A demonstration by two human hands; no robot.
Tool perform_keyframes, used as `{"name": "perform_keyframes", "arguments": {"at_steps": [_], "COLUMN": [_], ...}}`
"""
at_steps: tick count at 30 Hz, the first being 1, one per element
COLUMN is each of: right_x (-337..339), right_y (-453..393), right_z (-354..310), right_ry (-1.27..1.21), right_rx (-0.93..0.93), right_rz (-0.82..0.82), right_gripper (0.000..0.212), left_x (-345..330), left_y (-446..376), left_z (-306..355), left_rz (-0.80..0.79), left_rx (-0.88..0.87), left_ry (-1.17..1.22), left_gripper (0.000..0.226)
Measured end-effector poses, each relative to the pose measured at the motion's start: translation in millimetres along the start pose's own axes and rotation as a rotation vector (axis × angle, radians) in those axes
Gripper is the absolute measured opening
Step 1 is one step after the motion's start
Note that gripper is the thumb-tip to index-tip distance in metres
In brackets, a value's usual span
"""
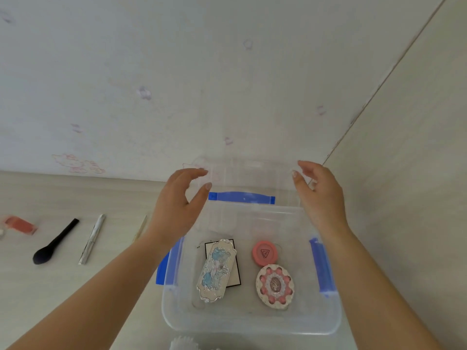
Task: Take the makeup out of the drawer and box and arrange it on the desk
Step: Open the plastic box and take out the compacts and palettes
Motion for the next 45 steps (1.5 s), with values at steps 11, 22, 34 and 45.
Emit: {"name": "perform_keyframes", "arguments": {"at_steps": [11, 22, 34, 45], "right_x": [-4, -46, -64, -64], "right_y": [68, 100, 101, 101], "right_z": [8, 46, 63, 70], "right_ry": [0.275, 1.156, 1.260, 1.046], "right_rx": [0.094, 0.245, 0.290, 0.127], "right_rz": [-0.321, -0.940, -1.071, -0.971], "right_gripper": [0.010, 0.021, 0.036, 0.061], "left_x": [-46, -74, -78, -82], "left_y": [64, 84, 84, 85], "left_z": [-2, -44, -48, -43], "left_rz": [-0.494, -0.737, -0.726, -0.701], "left_rx": [0.060, 0.166, 0.192, 0.146], "left_ry": [-0.214, -0.751, -0.860, -0.751], "left_gripper": [0.037, 0.080, 0.083, 0.080]}}
Point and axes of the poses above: each hand's wrist, its own y-axis away from the middle knuckle, its own x-axis out of the back of the hand, z = x × y, the point moved 3 cm from there along -y, towards the middle knuckle, and after that the axes turned 11 degrees about z, right-handed, at the moved point
